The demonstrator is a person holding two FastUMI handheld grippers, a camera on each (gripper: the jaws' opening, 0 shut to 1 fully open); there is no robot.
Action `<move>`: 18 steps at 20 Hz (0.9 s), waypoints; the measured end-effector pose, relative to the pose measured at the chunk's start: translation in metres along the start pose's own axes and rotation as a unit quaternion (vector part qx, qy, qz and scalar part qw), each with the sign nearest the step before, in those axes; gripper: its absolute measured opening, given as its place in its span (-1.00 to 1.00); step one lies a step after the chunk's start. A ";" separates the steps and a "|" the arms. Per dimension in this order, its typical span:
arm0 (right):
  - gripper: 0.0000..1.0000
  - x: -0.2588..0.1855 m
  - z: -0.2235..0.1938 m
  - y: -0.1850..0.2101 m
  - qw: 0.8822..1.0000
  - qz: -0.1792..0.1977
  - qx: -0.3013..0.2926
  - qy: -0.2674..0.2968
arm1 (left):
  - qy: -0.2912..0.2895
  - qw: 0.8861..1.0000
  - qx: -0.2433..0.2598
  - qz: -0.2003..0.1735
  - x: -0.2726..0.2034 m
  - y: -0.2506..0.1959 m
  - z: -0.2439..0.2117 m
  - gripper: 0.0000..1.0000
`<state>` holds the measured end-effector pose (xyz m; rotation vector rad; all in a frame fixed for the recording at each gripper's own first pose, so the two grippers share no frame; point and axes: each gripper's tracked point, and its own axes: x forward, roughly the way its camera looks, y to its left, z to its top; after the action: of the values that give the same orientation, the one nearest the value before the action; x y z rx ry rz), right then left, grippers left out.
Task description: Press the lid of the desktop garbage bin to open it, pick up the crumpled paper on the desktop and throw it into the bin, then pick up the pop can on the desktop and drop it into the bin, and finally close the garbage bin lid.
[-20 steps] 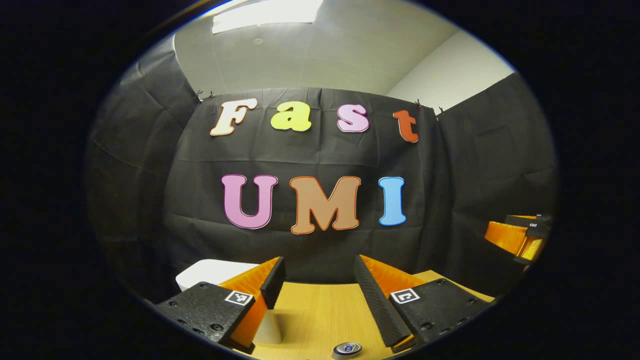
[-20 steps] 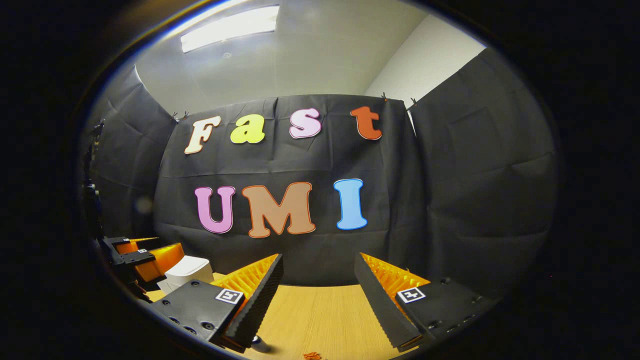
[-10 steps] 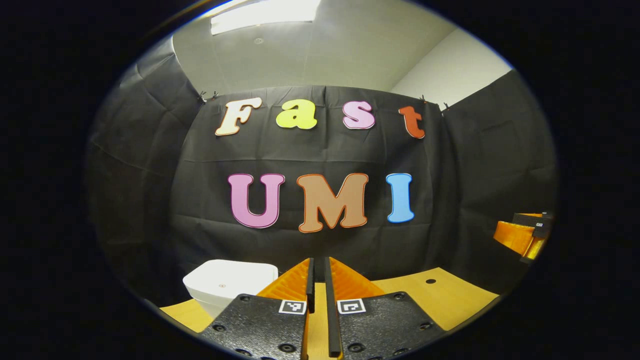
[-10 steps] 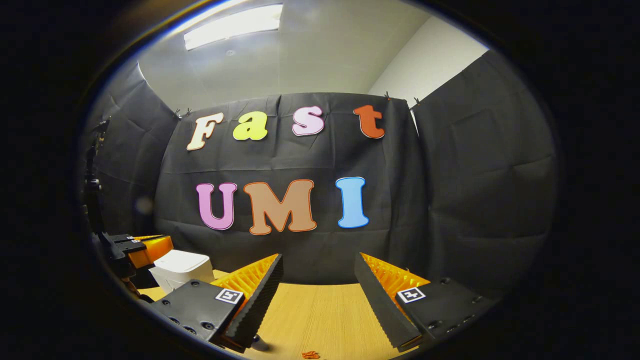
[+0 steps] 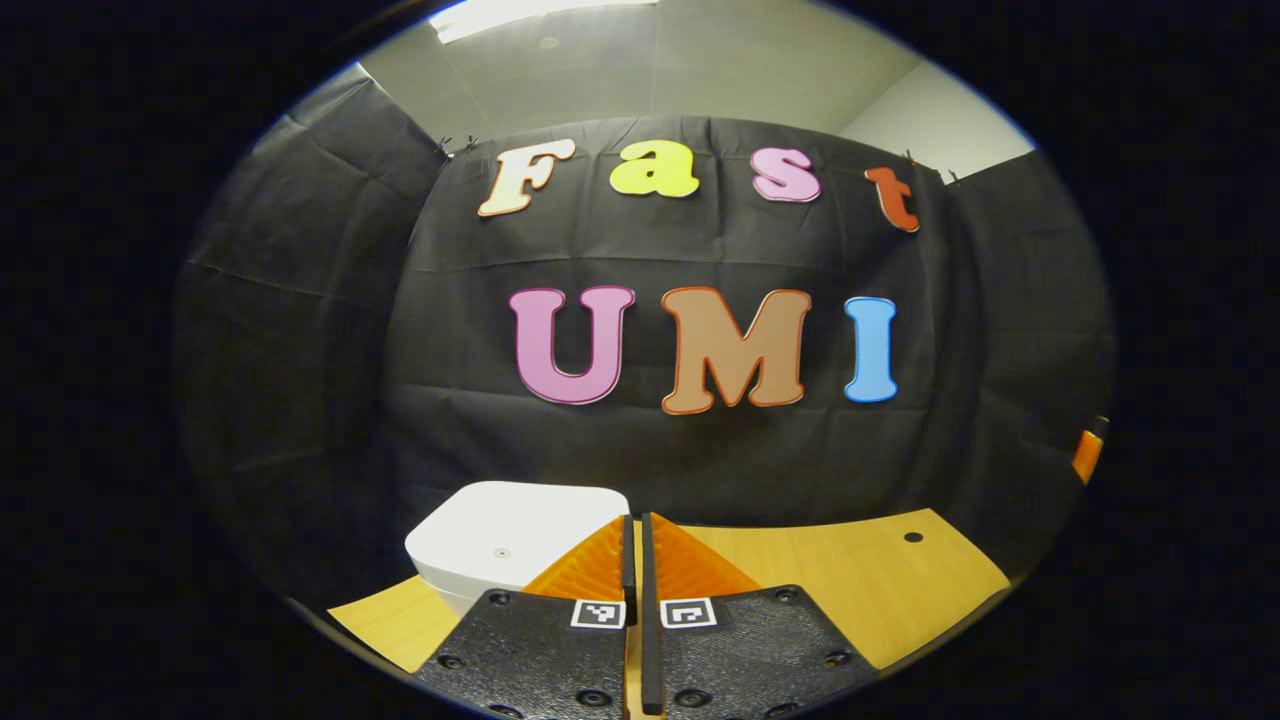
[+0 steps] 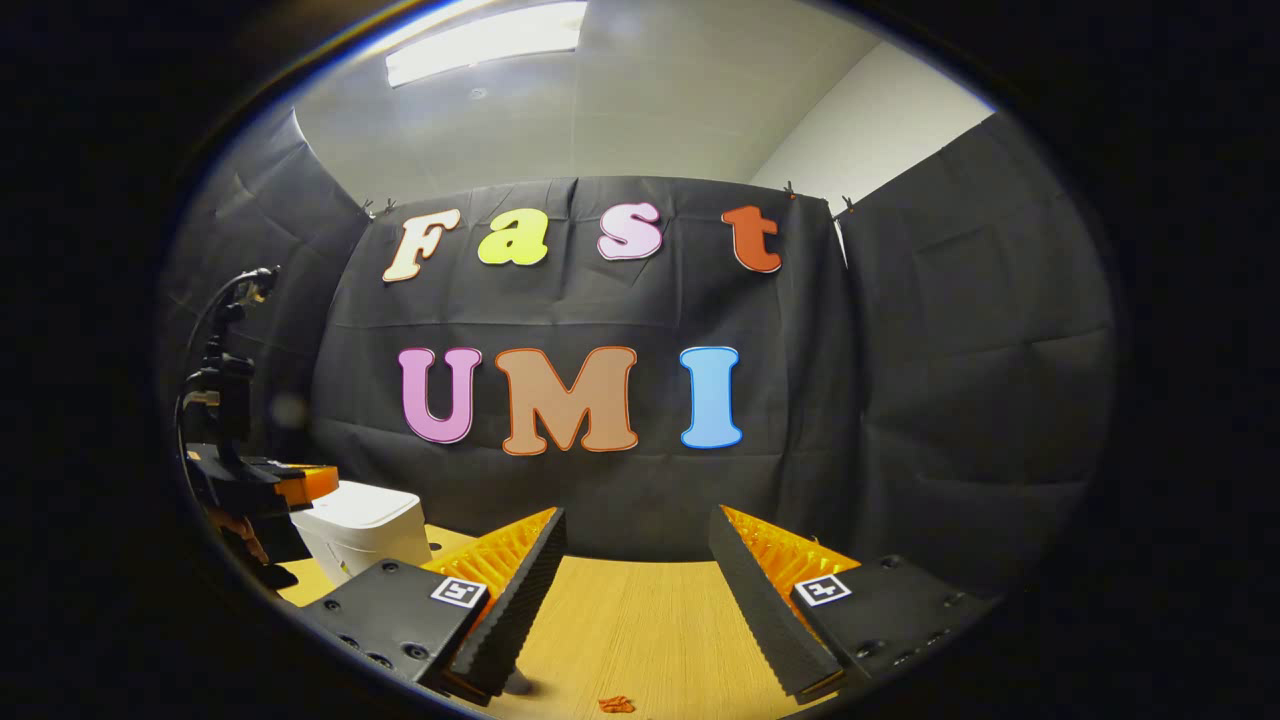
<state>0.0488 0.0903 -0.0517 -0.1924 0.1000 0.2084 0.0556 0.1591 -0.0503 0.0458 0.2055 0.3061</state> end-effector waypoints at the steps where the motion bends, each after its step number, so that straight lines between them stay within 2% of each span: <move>1: 0.91 -0.001 -0.001 0.000 1.000 -0.004 0.000 0.002 | 0.003 1.000 -0.004 0.009 0.007 0.011 -0.002 -1.00; 7: 0.91 -0.003 -0.007 0.009 1.000 -0.018 -0.004 0.013 | 0.018 0.998 0.007 0.054 0.045 0.067 -0.022 -1.00; 14: 0.91 -0.010 -0.016 0.027 0.999 -0.023 -0.013 0.026 | 0.077 0.996 -0.009 0.043 0.059 0.077 -0.070 -1.00; 15: 0.91 -0.011 -0.019 0.029 0.999 -0.022 -0.013 0.029 | 0.097 0.994 -0.004 0.043 0.055 0.078 -0.079 -1.00; 16: 0.91 -0.010 -0.021 0.029 0.999 -0.023 -0.014 0.033 | 0.074 0.996 0.006 0.041 0.057 0.077 -0.075 -0.99; 18: 0.91 -0.010 -0.030 0.032 0.998 -0.021 -0.014 0.049 | 0.083 0.995 0.037 0.038 0.057 0.077 -0.082 -1.00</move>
<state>0.0301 0.1136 -0.0857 -0.2319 0.1903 0.1591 0.0691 0.2513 -0.1358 0.1026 0.3800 0.3791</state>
